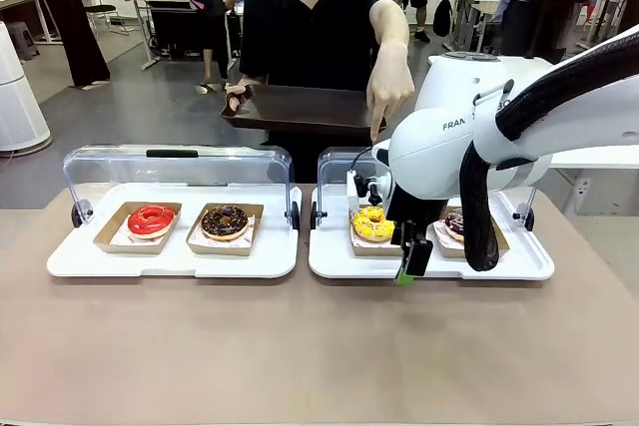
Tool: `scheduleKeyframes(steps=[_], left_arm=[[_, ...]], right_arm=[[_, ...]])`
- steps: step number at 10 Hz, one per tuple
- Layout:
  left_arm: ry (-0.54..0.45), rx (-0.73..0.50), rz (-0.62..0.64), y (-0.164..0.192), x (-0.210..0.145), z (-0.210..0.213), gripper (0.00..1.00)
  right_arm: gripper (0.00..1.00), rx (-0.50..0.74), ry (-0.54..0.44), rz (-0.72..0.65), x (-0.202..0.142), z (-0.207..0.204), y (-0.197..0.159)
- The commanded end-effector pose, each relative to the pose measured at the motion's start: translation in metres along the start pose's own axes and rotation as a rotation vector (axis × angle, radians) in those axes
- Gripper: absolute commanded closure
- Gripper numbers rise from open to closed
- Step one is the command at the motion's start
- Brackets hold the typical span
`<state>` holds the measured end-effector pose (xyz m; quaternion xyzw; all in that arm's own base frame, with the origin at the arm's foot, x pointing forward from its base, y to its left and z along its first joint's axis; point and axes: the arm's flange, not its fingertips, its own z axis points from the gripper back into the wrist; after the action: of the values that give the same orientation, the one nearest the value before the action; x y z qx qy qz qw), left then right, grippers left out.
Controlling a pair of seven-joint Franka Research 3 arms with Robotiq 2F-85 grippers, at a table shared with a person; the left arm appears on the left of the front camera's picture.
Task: Provide the desired donut to the person.
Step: Pick up and lift the Paper togo box containing the Donut pointed at by the person.
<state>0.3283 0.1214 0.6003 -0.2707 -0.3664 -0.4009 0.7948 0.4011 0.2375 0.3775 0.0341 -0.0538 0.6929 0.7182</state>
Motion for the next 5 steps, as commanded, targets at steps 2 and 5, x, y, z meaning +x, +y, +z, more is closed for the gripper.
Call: scheduleKeyframes(steps=[2,5], left_arm=[[-0.006,-0.006,-0.001,-0.001,0.002,0.001,0.00],[-0.006,-0.006,-0.001,-0.001,0.002,0.001,0.00]], right_arm=[[0.00,-0.013,0.031,0.009,-0.004,-0.009,-0.008],[0.00,-0.019,0.054,-0.047,-0.019,-0.027,-0.032]])
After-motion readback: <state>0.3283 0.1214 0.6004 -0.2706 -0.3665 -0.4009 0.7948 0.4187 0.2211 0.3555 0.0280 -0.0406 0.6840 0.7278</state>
